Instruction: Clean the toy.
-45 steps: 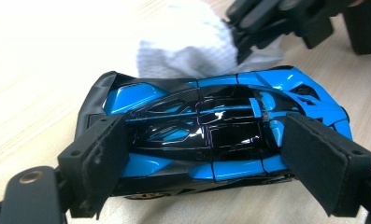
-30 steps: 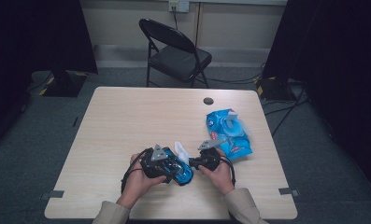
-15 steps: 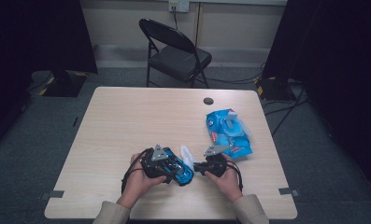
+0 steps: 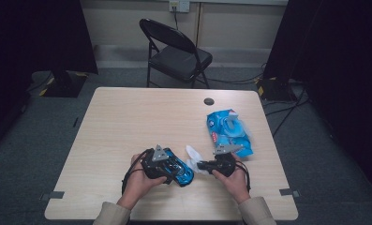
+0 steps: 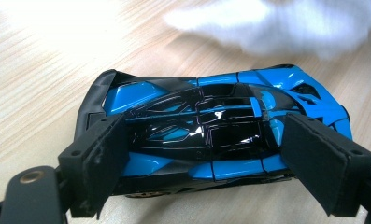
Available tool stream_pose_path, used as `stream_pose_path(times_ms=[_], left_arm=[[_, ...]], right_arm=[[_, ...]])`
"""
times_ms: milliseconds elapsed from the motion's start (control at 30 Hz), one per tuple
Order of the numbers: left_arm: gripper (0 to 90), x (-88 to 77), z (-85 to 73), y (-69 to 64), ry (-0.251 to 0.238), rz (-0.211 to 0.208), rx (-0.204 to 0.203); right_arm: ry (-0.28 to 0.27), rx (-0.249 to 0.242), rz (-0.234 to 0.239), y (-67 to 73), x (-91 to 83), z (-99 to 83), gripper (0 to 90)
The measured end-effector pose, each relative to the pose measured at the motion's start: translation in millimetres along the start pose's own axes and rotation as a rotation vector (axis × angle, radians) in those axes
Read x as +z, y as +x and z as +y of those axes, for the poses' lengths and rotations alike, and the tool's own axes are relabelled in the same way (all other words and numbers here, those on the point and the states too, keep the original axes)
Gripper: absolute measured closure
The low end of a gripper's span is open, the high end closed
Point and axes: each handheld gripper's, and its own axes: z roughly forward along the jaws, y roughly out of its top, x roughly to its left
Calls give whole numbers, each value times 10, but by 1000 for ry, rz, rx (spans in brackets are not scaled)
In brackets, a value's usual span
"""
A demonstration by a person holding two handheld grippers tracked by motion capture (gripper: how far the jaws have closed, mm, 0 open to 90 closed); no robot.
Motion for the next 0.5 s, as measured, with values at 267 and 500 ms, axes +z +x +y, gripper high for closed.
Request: stream_pose_path(times_ms=[267,500], left_arm=[[150,-1,-1,3,-1,-1,0],[150,2,-5,2,-8,-3,-7]], right_arm=[[-62,41,-2,-95,120,277,878],[-47,23,-5,-43,443,486,876]])
